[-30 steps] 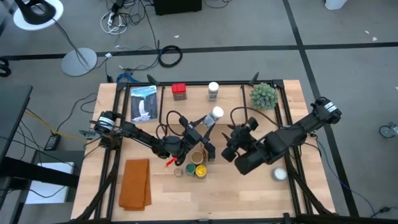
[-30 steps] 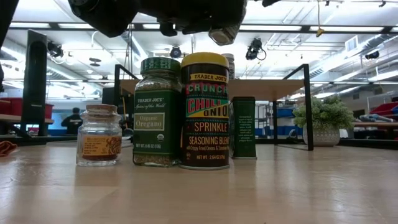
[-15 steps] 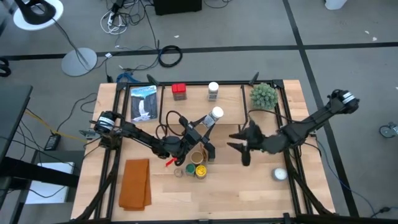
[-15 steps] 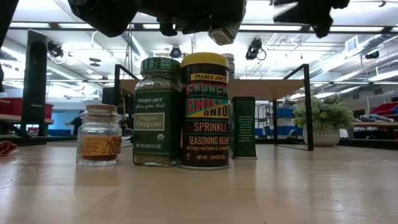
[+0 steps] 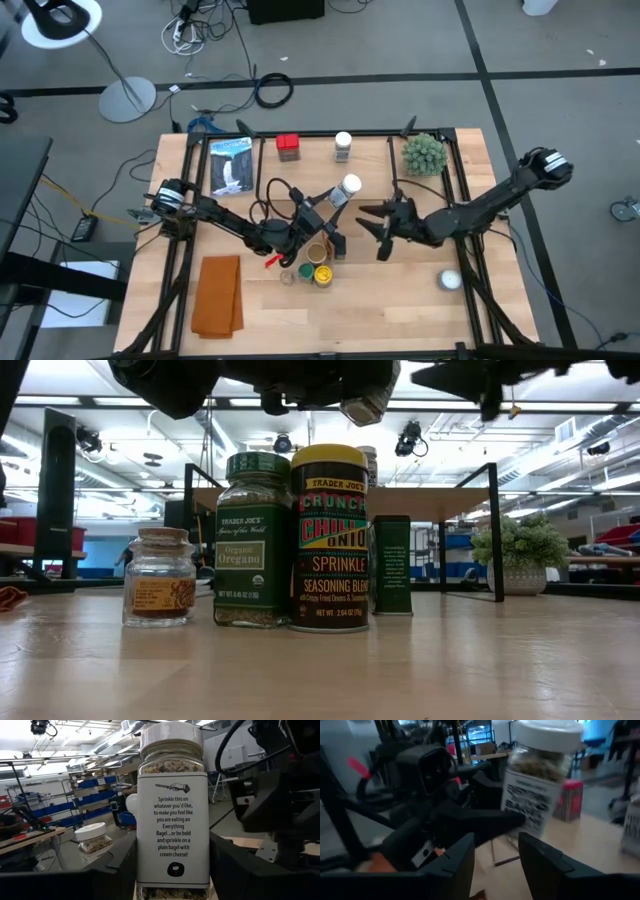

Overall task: Shelf spices
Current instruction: Put the white seasoning bottle on the shelf aligned with the other white seasoning bottle

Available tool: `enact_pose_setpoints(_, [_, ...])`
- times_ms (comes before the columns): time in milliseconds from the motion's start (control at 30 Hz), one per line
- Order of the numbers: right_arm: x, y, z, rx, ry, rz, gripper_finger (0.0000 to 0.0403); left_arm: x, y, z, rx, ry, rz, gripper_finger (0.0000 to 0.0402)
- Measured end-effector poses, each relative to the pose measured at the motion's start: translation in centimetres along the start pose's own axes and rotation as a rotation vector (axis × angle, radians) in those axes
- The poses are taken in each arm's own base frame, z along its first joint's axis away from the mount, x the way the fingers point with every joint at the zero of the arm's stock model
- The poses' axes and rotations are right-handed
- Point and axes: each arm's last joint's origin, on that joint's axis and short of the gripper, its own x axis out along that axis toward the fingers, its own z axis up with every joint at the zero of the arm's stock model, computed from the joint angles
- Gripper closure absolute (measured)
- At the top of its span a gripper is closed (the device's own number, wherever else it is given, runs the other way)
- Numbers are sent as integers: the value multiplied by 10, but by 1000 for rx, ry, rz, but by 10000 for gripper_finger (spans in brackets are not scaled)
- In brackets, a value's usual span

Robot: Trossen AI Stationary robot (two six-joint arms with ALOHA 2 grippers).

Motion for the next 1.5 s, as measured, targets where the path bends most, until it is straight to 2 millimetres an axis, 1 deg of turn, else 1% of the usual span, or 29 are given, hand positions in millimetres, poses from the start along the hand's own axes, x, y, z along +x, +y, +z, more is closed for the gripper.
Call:
enact_pose_setpoints(100, [10, 7, 8, -59, -19, -87, 249, 0, 0, 0, 5, 0, 1, 208])
enact_pose_setpoints(200, [15, 11, 18, -101, -38, -171, 249, 0, 0, 0, 25, 5, 10, 208])
enact_pose_setpoints(333, [18, 14, 26, -81, -58, -204, 250, 0, 1, 0, 27, 10, 17, 208])
enact_pose_setpoints(533, [18, 15, 26, -75, -58, -202, 249, 0, 1, -1, 28, 11, 18, 207])
enact_pose_setpoints(667, [18, 15, 25, -114, -49, -204, 250, 0, 1, -1, 28, 11, 18, 207])
enact_pose_setpoints(833, [17, 13, 25, -80, -51, -256, 235, 0, 0, -1, 31, 12, 16, 207])
enact_pose_setpoints(933, [17, 12, 25, -78, -50, -286, 212, 0, 0, -1, 34, 14, 15, 207])
enact_pose_setpoints(1067, [16, 14, 23, -89, -39, -275, 161, 0, 0, -1, 36, 15, 15, 207])
enact_pose_setpoints(1233, [15, 19, 18, -147, 3, -138, 79, 1, 1, -1, 35, 15, 21, 207])
enact_pose_setpoints(1300, [15, 19, 17, -140, 4, -134, 54, 3, 3, -1, 23, 8, 28, 207])
enact_pose_setpoints(1400, [17, 15, 20, -91, -19, -212, 28, 3, 5, 3, -22, -18, 47, 207])
enact_pose_setpoints(1500, [18, 12, 27, 36, -76, -249, 12, 3, 8, 7, -44, -43, 60, 207])
